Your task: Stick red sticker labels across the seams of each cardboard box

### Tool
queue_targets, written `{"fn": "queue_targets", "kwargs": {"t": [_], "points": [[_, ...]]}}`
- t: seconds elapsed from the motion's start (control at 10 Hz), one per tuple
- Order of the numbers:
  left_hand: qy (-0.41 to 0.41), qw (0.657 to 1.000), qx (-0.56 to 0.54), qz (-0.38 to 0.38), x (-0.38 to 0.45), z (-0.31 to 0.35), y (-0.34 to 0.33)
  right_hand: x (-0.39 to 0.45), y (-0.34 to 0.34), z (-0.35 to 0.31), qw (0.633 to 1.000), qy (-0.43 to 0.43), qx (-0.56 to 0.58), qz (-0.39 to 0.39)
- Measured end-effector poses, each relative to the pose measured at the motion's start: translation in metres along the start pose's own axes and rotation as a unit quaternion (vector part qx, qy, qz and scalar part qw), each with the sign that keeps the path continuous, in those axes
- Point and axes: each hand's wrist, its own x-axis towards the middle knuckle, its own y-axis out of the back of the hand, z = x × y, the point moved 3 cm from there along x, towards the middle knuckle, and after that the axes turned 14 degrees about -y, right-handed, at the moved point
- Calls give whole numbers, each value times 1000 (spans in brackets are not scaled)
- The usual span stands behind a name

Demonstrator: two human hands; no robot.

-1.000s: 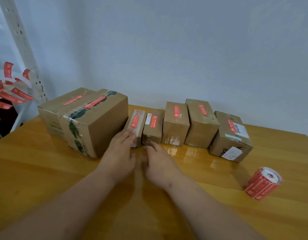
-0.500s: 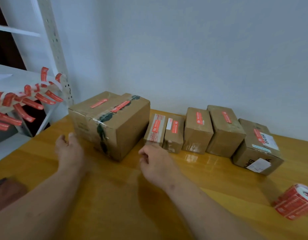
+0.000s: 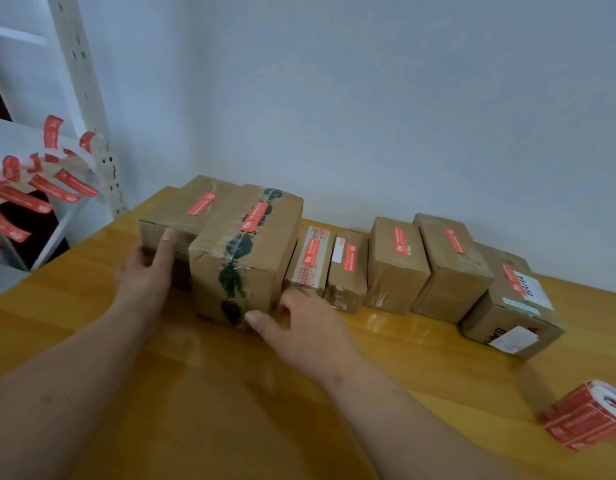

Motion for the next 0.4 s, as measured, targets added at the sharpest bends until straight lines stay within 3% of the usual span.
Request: {"fn": "queue_targets", "kwargs": {"t": [0.2, 0.4], "points": [[-37, 997, 24, -59, -10, 0, -23, 8, 12, 21, 995, -72, 20, 59], [-36, 994, 1, -102, -24, 6, -44, 12, 18, 43, 992, -90, 26, 84]]}}
